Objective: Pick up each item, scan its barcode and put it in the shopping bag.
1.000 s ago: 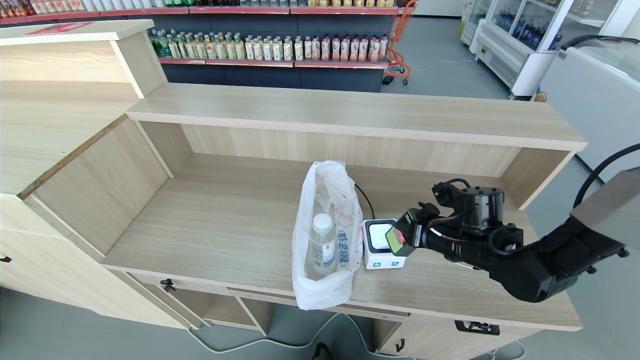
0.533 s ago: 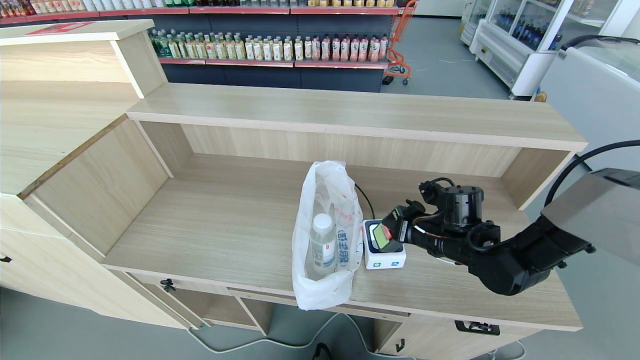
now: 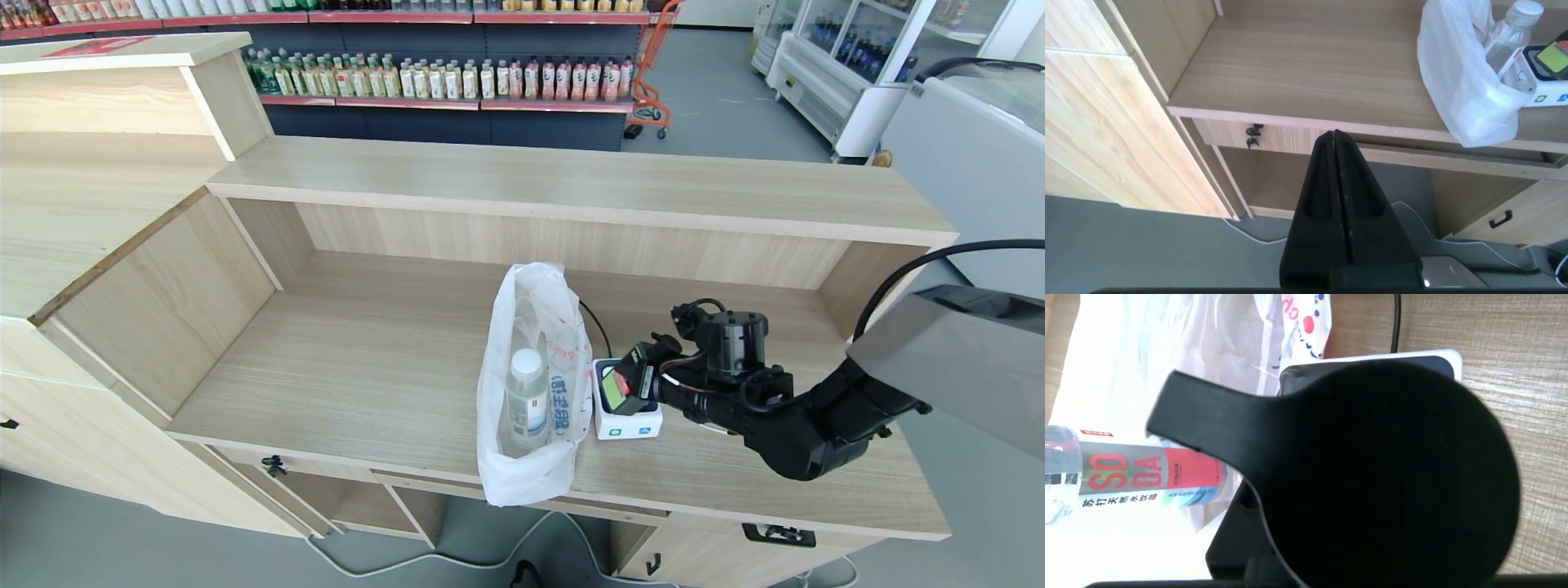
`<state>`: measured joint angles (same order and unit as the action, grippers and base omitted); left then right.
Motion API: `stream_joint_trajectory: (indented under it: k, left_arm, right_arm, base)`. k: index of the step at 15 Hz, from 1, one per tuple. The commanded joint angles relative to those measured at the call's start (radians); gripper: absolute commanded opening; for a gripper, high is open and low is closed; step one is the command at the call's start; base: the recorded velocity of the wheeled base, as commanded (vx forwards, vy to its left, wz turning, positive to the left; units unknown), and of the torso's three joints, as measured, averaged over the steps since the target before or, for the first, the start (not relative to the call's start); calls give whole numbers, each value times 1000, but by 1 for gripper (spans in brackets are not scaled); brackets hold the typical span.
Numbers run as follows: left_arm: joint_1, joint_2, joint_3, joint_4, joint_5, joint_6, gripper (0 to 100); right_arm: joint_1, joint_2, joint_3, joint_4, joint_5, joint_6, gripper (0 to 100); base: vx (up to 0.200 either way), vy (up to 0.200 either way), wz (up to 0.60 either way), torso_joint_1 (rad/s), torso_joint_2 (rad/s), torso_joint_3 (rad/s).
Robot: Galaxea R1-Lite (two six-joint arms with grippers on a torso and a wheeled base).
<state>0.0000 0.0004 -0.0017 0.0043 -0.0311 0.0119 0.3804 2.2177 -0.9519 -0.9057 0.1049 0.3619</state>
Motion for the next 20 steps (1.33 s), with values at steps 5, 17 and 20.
stream_joint_trajectory:
  k: [5,17,20]
  left_arm:
    - [0,0,-1,0,-1,0,0]
    - [0,1,-1,0,0,0,0]
    - [0,0,0,0,-1,0,0]
  right_arm:
    - [2,28,-33,4,1,6,0]
    - [3,-32,-33,4,-1,6,0]
    - [3,-108,-16,5,-14,-3,0]
  base:
    - [0,0,0,0,0,0]
    - [0,0,0,0,0,0]
    - [0,0,0,0,0,0]
